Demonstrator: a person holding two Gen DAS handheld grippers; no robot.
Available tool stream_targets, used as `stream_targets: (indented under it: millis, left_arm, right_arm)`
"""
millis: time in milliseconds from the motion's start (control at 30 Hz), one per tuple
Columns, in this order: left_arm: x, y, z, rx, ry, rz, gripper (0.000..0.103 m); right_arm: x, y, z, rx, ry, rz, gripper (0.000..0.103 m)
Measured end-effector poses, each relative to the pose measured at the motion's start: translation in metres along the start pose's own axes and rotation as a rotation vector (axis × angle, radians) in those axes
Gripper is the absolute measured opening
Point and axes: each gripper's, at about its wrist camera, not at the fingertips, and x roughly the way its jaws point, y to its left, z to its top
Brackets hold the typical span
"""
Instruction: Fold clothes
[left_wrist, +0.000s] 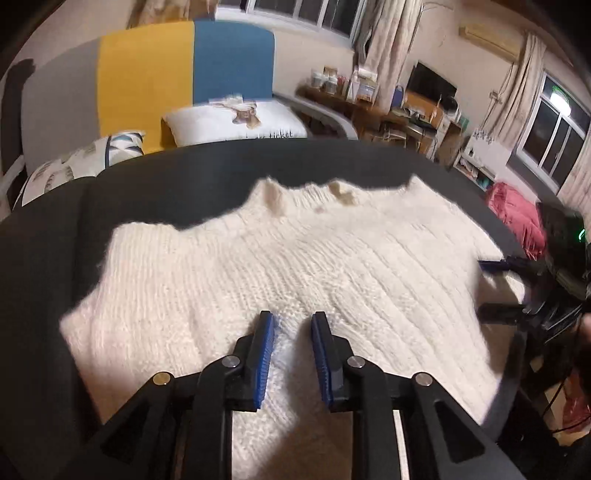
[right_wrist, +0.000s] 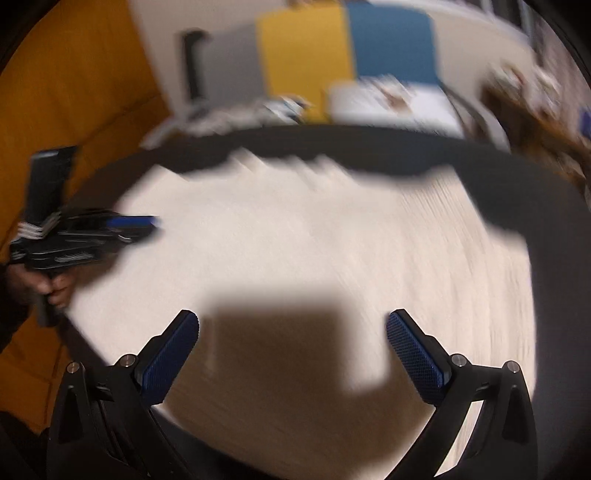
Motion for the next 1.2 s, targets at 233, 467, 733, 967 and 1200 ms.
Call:
stream_targets:
  millis: [233,467,733,967,1200]
  left_arm:
    - [-0.023,-0.066,0.019,0.095,0.002,-0.127,0.021]
    - [-0.005,-0.180,0.010,0.346,0.039,-0.309,0.021]
    - [0.058,-0.231,0.043,0.421,0.115,-0.372,0.021]
    - [0.085,-0.207,0.044,0.331,0.182,-0.436,0.020]
    - [0.085,-0.210,0.032,0.452,0.210,-0.473,0.020]
  right_arm:
    - [-0.035,0.000,-0.011,-0.003,-0.056,0.166,0.103]
    - [-0.124,-0.085,-0.054,0.048,-0.057,0.377,0.103]
    - [-0.107,-0.129,-0.055,0.084,-0.036,0.517,0.103]
    - [-0.080,-0.109,-0.048,-0.059,0.152,0.697,0.103]
    - [-0.058,-0.091,-0.043,-0.170,0.316,0.751,0.103]
